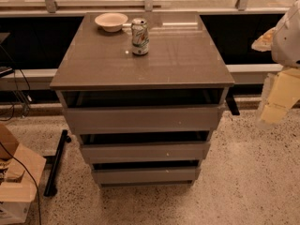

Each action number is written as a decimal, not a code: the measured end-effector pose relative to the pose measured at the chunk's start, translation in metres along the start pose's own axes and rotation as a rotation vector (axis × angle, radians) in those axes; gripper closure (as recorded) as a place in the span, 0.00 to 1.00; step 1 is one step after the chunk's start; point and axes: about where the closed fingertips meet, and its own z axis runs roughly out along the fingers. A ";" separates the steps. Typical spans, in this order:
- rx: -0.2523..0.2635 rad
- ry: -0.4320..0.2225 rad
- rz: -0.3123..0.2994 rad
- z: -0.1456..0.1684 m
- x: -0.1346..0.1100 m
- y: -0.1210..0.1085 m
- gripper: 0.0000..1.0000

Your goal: Open top drawer

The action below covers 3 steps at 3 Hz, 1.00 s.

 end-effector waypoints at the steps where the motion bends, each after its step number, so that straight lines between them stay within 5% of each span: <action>1: 0.000 0.000 0.000 0.000 0.000 0.000 0.00; 3: 0.034 -0.111 0.047 0.042 -0.019 0.006 0.00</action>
Offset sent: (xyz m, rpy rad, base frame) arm 0.0241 0.0152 -0.0516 0.1134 -0.0071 0.0447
